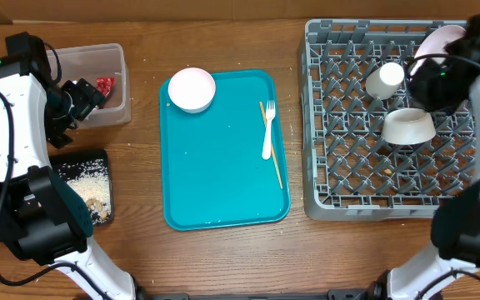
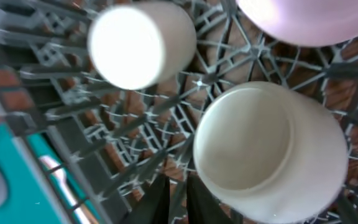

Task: Sort waste into correct bins and load items into the dishwasher rack
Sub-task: 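Release the bowl and move the right gripper back to the tray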

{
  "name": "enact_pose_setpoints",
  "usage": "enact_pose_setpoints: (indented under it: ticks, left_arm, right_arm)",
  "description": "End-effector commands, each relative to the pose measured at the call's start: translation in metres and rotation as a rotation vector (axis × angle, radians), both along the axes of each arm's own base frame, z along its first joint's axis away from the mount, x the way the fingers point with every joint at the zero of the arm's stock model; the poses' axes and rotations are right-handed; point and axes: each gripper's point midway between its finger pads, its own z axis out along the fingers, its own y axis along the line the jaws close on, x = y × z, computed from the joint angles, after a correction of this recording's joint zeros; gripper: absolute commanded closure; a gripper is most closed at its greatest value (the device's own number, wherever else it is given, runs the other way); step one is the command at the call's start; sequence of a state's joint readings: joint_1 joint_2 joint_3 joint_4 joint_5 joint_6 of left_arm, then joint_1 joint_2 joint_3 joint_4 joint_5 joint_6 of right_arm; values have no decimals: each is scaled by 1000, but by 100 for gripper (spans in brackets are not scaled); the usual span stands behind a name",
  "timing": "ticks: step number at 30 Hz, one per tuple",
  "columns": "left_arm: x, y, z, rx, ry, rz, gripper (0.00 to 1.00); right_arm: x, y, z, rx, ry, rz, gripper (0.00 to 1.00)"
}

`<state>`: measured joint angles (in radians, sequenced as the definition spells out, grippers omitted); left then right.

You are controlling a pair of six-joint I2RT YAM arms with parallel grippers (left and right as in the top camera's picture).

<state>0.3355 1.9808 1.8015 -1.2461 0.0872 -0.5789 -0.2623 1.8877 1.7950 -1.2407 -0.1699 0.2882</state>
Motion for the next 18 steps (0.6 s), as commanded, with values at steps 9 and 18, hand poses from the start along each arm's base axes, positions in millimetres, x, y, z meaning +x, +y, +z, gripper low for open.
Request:
enact_pose_setpoints:
  ticks: [9, 18]
  left_arm:
    - [0, -2, 3, -8, -8, 17, 0]
    - [0, -2, 3, -8, -8, 17, 0]
  right_arm:
    - [-17, -21, -44, -76, 182, -36, 87]
    - [-46, -28, -47, -109, 303, -50, 87]
